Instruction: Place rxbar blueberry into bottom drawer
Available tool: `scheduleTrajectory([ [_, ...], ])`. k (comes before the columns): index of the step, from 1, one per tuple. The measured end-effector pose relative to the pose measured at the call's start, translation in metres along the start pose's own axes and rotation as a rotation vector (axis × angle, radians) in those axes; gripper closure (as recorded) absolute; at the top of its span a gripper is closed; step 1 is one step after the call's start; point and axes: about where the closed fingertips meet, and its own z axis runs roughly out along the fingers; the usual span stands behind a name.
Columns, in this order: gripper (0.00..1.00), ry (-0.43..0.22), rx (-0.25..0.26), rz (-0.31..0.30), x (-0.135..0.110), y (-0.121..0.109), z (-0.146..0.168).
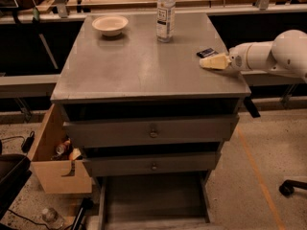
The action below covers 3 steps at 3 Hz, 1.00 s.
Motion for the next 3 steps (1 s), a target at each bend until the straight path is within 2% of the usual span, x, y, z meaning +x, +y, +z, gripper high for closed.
scheduleTrajectory([
  [2, 1.00, 0.000, 0.000, 0.000, -0.0007, 0.0000, -0.0003],
  [3, 0.83, 0.000, 0.000, 0.000, -0.0022, 0.0001, -0.0011],
])
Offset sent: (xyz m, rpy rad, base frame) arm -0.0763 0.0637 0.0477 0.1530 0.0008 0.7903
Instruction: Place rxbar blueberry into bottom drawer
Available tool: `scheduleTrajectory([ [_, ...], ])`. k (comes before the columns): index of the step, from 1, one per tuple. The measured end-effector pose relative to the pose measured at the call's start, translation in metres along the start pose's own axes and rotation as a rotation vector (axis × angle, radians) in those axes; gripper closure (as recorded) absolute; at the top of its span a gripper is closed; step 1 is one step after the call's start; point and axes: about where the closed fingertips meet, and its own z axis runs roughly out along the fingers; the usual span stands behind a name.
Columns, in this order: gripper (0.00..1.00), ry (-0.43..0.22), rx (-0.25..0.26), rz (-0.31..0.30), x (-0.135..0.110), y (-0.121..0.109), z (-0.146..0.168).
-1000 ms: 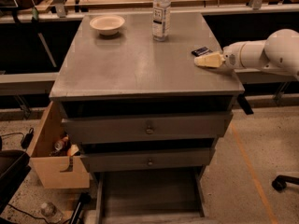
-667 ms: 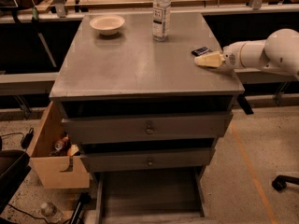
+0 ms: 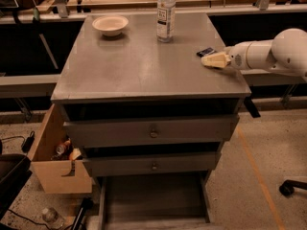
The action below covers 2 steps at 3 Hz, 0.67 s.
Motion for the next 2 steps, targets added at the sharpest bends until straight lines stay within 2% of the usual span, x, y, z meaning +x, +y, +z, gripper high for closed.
scheduleTrajectory([
  [2, 0.36, 0.000, 0.000, 0.000, -0.0025, 0.0001, -0.0012],
])
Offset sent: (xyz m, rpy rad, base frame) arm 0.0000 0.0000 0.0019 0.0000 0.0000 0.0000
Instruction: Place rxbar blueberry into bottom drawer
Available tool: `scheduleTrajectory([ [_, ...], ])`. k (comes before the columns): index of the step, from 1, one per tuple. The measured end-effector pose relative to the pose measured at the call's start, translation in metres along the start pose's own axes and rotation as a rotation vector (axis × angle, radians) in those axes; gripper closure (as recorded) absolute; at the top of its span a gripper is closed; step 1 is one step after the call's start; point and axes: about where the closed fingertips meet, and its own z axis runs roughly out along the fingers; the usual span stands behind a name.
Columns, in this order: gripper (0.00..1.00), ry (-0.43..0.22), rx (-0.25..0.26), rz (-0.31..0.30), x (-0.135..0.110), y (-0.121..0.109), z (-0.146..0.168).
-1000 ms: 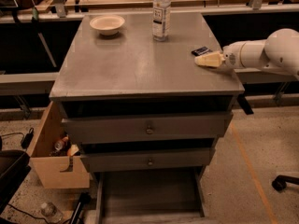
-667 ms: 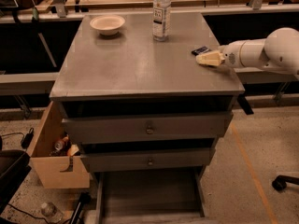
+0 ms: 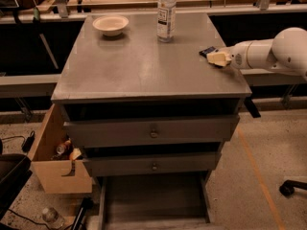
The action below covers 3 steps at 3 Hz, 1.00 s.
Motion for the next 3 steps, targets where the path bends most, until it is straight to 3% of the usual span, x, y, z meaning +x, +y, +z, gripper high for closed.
scheduleTrajectory([
  [1, 0.37, 0.000, 0.000, 0.000, 0.0000, 0.0001, 0.0001],
  [3, 0.84, 0.001, -0.004, 0.000, -0.0004, 0.0017, 0.0019],
])
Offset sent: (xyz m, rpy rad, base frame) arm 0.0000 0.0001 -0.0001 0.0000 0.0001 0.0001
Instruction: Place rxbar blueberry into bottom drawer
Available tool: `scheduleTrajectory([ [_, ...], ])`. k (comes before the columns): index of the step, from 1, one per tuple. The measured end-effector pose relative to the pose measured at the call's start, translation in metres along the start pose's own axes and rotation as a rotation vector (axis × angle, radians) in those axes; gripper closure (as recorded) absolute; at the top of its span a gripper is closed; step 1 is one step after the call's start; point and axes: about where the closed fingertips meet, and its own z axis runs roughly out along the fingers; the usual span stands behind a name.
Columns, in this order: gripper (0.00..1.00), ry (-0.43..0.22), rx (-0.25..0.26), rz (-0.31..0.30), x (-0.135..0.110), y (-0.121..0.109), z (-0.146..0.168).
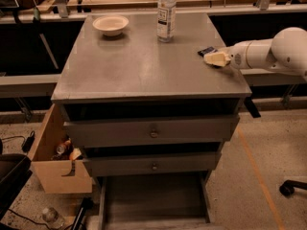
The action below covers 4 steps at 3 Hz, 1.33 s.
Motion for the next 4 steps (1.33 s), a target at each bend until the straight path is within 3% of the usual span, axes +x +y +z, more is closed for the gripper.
scheduleTrajectory([
  [1, 1.00, 0.000, 0.000, 0.000, -0.0009, 0.0001, -0.0003],
  [4, 1.00, 0.000, 0.000, 0.000, -0.0012, 0.0002, -0.0004],
])
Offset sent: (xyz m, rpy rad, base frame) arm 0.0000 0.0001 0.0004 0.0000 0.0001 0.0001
